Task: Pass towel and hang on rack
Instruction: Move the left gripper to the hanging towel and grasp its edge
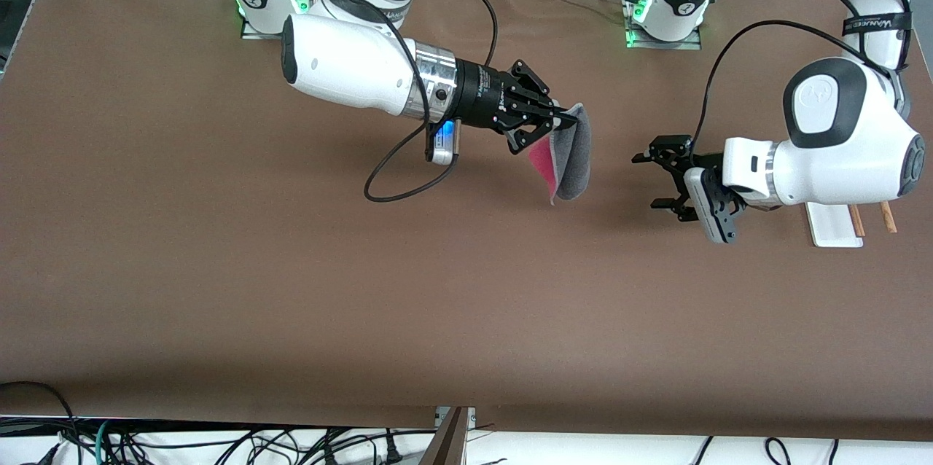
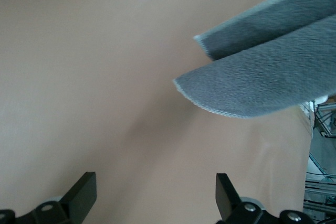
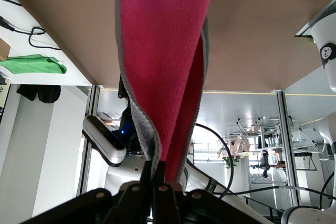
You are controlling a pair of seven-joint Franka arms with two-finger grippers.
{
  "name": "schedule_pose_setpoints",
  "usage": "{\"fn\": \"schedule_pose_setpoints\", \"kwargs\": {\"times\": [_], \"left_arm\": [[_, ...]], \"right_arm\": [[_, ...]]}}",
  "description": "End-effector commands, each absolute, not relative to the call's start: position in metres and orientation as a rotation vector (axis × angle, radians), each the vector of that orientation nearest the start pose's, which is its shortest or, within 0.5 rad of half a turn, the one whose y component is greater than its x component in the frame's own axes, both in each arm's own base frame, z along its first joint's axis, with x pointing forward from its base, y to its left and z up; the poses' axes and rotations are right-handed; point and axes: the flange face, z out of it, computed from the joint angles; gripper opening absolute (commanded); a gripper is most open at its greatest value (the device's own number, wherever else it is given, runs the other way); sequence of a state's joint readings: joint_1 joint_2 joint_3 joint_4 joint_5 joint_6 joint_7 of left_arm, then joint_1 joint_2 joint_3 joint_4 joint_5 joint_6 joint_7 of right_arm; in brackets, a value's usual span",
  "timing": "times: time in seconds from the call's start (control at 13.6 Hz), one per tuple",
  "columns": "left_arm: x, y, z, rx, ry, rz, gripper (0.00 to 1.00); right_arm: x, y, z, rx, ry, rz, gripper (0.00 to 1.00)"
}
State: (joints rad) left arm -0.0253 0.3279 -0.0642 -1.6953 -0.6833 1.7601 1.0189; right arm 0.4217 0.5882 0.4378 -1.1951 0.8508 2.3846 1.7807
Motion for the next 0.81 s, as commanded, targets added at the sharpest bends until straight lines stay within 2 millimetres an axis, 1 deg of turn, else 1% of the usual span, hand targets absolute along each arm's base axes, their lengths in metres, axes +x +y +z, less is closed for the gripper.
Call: {"fn": "schedule_pose_setpoints", "kwargs": {"times": [0.0,0.22,0.37,0.59,0.74], "left_arm": [[0.634,-0.108,0.392,2.046,-1.152,0.280,1.00],[0.641,-0.113,0.368,1.879,-1.198,0.446,1.00],[0.642,-0.113,0.351,1.834,-1.231,0.566,1.00],[0.634,-0.120,0.321,1.716,-1.244,0.726,1.00],[0.628,-0.133,0.306,1.649,-1.244,0.796,1.00]], "right_arm": [[0.567,0.515,0.546,-1.530,1.491,0.964,0.00],[0.567,0.515,0.549,-1.528,1.490,0.963,0.00],[0.567,0.515,0.549,-1.529,1.491,0.962,0.00],[0.567,0.515,0.550,-1.532,1.489,0.959,0.00],[0.567,0.515,0.550,-1.532,1.489,0.959,0.00]]}}
